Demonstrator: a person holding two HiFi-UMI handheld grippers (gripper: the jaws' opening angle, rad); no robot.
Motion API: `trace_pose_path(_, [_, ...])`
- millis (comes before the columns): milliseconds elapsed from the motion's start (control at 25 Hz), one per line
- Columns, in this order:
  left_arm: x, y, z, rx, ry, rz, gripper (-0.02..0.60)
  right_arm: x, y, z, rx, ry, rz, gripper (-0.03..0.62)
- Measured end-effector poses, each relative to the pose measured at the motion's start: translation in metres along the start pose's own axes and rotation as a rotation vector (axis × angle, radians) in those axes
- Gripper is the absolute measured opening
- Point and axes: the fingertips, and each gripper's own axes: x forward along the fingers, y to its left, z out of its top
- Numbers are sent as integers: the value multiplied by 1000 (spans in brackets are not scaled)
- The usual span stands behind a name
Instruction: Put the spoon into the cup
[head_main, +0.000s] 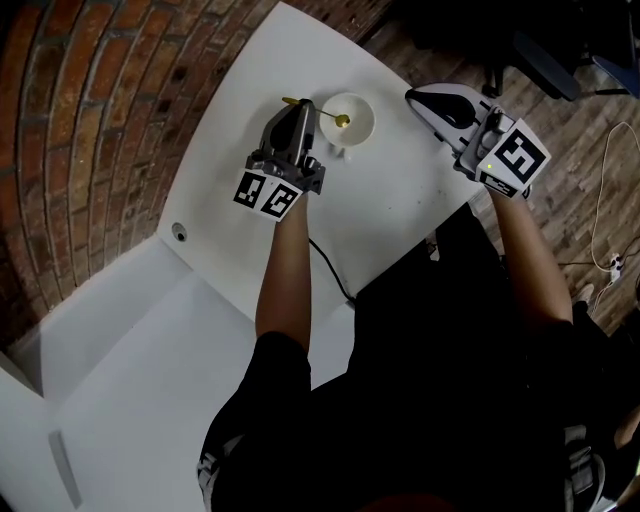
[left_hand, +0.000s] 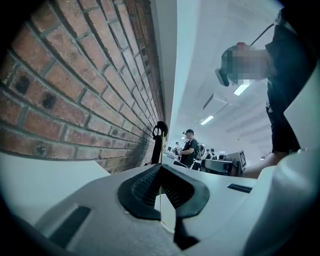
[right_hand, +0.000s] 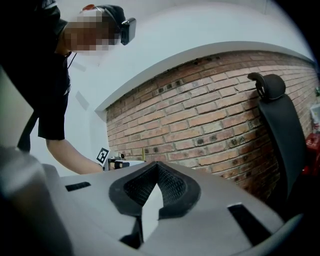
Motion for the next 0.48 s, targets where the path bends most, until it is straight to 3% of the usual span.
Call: trace_pose_path(480, [-2,-3,-27,31,36,12,15,-7,1,-14,29,19,-9,6])
